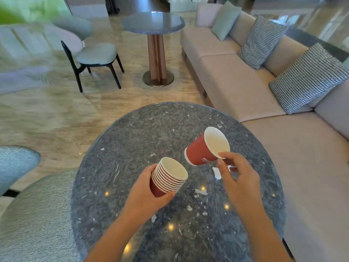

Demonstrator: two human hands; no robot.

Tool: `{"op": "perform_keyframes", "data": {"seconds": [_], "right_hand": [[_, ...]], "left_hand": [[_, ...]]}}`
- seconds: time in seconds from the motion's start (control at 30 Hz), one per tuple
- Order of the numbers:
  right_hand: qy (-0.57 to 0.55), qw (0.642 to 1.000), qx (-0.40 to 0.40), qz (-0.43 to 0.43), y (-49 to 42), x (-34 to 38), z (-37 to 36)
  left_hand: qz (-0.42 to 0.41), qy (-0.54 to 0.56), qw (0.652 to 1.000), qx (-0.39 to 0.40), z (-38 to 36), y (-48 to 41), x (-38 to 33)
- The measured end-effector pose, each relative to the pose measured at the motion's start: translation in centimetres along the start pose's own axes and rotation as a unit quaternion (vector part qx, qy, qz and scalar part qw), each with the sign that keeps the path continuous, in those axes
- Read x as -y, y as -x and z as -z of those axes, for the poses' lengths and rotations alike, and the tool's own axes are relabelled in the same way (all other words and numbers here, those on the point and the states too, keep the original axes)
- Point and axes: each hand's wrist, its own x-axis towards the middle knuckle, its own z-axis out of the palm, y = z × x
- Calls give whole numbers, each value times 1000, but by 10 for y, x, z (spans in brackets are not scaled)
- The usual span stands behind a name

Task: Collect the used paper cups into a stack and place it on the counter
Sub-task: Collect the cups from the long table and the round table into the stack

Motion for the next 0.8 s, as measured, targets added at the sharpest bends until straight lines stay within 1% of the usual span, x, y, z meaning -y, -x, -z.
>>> {"op": "perform_keyframes", "data": {"seconds": [0.1,0.3,0.57,0.8], "right_hand": [[-12,999,-1,37,6,13,4],[-18,995,41,86,16,27,3],[-7,989,113,96,22,28,-4],[-24,987,113,115,23,25,-9]], "left_hand": [[-18,-18,1000,7,3,3,-3],[-29,-37,999,10,9,6,-5],[-57,-50,997,9,10,11,-11],[-75,-24,997,5,11,12,-22]]}}
